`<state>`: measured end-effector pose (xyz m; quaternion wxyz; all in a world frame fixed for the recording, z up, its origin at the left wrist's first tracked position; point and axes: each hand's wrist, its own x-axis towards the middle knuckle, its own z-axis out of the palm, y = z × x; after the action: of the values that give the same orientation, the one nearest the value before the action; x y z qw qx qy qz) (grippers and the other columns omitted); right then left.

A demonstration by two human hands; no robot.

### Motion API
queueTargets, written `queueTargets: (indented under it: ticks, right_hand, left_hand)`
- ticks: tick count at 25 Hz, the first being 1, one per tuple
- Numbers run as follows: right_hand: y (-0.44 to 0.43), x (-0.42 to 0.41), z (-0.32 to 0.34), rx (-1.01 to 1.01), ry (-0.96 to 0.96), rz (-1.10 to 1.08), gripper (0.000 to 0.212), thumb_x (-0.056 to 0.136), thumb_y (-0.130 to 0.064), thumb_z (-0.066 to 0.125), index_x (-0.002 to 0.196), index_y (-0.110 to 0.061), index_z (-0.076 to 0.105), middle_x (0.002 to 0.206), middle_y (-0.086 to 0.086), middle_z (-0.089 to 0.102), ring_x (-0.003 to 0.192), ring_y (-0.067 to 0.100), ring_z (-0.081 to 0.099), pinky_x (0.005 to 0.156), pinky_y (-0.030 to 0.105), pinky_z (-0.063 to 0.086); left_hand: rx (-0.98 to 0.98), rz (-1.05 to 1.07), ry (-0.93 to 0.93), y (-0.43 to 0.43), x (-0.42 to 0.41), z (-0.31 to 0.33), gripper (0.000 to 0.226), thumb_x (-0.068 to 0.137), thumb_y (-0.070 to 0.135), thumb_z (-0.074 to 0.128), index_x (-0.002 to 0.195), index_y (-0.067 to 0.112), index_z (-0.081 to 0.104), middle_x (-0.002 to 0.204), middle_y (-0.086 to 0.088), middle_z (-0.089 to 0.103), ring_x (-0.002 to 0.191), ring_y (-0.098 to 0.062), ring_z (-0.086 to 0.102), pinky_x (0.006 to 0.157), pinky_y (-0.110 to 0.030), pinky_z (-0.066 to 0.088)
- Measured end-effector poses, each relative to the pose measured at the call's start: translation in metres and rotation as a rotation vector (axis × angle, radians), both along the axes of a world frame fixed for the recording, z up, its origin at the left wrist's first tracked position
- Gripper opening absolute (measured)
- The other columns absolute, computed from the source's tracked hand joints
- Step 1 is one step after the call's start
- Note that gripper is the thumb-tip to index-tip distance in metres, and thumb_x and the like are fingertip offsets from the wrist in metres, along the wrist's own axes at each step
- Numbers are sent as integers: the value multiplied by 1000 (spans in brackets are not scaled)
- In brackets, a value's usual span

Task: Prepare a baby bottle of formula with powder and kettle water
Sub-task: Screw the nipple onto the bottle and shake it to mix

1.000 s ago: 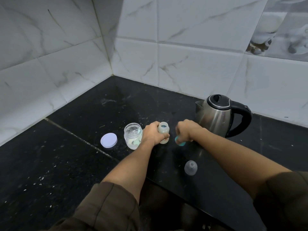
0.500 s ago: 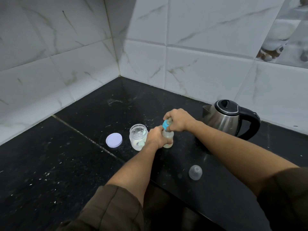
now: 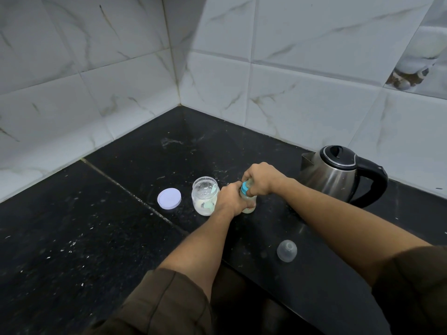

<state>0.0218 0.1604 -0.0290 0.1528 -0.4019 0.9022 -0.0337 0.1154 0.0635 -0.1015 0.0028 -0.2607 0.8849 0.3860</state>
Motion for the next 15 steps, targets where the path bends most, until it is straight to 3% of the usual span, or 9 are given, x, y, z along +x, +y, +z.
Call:
queueTargets:
  ticks: [6,9,12,15]
  right_hand:
    - [-1,0,-3,-24,1,-73,40,80,-33,85,117,-18,77,105,1,75,89,17,68,72,28,56]
    - [-2,2,-4,-27,66,-132,42,79,-51,82,102,-15,78,87,1,72,80,20,69,66,32,57]
    - [1,5,-5,12,176,-165,56,82,-69,71,82,-14,67,71,-1,60,71,20,65,59,32,49]
    - [6,5,1,55,223,-141,65,81,-82,60,84,-17,66,76,-2,64,75,22,65,62,31,48]
  left_hand:
    - [-11,12,20,2,2,-1,41,70,37,86,106,27,69,96,3,72,92,-21,67,80,-36,56]
    - [-11,20,29,2,2,-3,38,69,35,87,102,27,69,95,2,72,92,-22,67,78,-35,55]
    - [19,23,56,4,3,-5,40,68,32,89,105,32,74,97,7,73,95,-19,69,84,-34,56]
    - [45,48,75,3,4,-5,36,68,31,89,101,35,74,95,9,73,95,-18,69,84,-32,55]
